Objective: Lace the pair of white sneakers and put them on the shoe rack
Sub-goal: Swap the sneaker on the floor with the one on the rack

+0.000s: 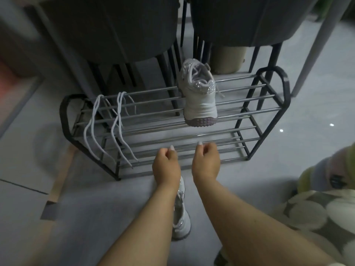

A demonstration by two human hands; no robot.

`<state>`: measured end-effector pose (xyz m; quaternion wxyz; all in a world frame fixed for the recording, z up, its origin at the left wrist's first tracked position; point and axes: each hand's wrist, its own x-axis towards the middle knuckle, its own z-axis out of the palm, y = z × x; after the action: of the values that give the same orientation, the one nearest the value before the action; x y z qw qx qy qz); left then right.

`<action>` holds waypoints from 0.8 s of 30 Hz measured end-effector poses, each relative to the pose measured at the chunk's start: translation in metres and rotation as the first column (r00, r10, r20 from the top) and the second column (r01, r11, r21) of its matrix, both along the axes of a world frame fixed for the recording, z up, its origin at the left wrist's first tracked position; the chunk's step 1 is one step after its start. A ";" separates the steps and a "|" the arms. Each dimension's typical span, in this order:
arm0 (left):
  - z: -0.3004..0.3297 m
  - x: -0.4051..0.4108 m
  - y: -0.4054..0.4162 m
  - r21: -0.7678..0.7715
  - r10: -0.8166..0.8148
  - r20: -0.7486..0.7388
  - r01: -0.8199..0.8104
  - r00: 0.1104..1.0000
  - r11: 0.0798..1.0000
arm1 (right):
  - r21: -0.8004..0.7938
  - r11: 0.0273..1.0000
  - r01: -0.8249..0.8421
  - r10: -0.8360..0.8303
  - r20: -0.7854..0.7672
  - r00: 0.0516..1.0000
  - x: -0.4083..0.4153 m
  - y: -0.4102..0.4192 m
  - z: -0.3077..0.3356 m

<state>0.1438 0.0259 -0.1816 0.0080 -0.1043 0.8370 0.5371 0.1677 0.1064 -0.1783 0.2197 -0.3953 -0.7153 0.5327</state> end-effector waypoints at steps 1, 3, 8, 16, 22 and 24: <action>0.013 -0.002 0.004 0.027 -0.010 -0.044 0.011 0.999 1.000 | -0.006 0.999 0.054 -0.054 -0.045 0.997 -0.003 0.005 0.012; 0.039 -0.012 0.010 0.042 -0.025 -0.133 0.031 0.991 0.999 | 0.005 0.989 0.145 -0.143 -0.135 0.981 -0.011 0.016 0.037; 0.098 -0.059 0.024 0.055 -0.079 -0.248 0.096 0.966 0.994 | 0.033 0.972 0.234 -0.216 -0.281 0.935 -0.040 0.053 0.095; 0.154 -0.117 0.054 -0.191 -0.275 -0.265 0.229 0.924 0.955 | 0.158 0.986 -0.042 0.064 -0.135 0.989 -0.102 0.102 0.138; 0.156 -0.139 0.080 -0.324 -0.350 -0.082 0.307 0.933 0.895 | 0.230 0.920 -0.319 0.288 0.157 0.945 -0.129 0.116 0.140; 0.153 -0.144 0.085 -0.385 -0.360 -0.070 0.308 0.930 0.870 | 0.257 0.887 -0.383 0.335 0.213 0.918 -0.130 0.120 0.143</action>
<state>-0.0006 0.1111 -0.0285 0.0228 0.0801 0.9264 0.3672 0.0377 0.2260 -0.0352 0.1141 -0.2608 -0.8627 0.4180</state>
